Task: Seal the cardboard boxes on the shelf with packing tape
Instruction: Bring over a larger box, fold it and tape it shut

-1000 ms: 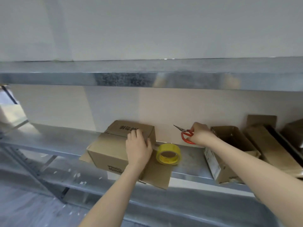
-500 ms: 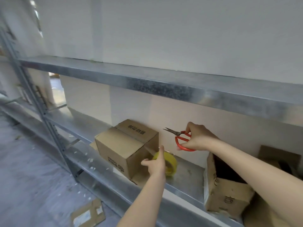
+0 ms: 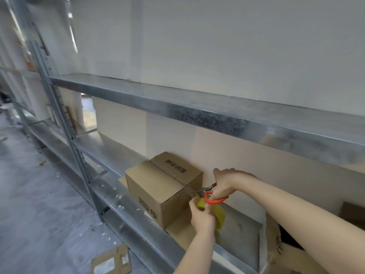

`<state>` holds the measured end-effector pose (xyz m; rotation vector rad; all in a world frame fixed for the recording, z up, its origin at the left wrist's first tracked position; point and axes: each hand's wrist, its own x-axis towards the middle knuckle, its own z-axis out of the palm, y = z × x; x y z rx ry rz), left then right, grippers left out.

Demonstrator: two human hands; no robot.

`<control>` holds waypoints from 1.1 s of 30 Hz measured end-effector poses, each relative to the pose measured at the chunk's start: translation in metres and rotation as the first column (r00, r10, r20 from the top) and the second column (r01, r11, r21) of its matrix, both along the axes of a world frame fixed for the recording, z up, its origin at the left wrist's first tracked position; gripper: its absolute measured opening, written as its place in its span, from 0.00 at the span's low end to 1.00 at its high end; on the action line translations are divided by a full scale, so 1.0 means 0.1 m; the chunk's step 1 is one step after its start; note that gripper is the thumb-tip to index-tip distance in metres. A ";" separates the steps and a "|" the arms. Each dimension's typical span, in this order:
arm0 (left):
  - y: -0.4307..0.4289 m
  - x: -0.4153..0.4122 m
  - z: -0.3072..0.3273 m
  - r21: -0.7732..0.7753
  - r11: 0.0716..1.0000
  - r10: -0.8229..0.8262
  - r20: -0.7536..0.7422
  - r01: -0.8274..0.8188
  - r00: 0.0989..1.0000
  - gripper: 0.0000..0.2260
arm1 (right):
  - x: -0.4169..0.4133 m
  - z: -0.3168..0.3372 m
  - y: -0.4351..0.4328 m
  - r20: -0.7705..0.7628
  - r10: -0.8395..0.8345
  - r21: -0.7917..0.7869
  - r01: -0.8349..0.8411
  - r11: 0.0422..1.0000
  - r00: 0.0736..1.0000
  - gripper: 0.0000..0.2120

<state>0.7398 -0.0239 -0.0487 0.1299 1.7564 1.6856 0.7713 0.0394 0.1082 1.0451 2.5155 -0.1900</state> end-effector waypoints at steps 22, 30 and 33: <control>-0.04 -0.15 -0.02 0.031 0.993 -0.119 0.038 0.118 0.992 0.08 | -0.52 -0.14 0.09 0.130 0.085 0.005 -0.086 0.996 0.988 0.23; -0.06 0.03 0.02 -0.015 0.982 -0.189 -0.005 0.189 0.982 0.12 | -0.49 -0.28 0.19 -0.031 0.070 0.260 -0.059 0.964 0.997 0.16; -0.10 0.11 -0.09 -0.020 0.972 -0.236 -0.029 0.235 0.971 0.11 | -0.36 -0.40 0.28 -0.046 0.037 0.260 -0.024 0.965 0.998 0.13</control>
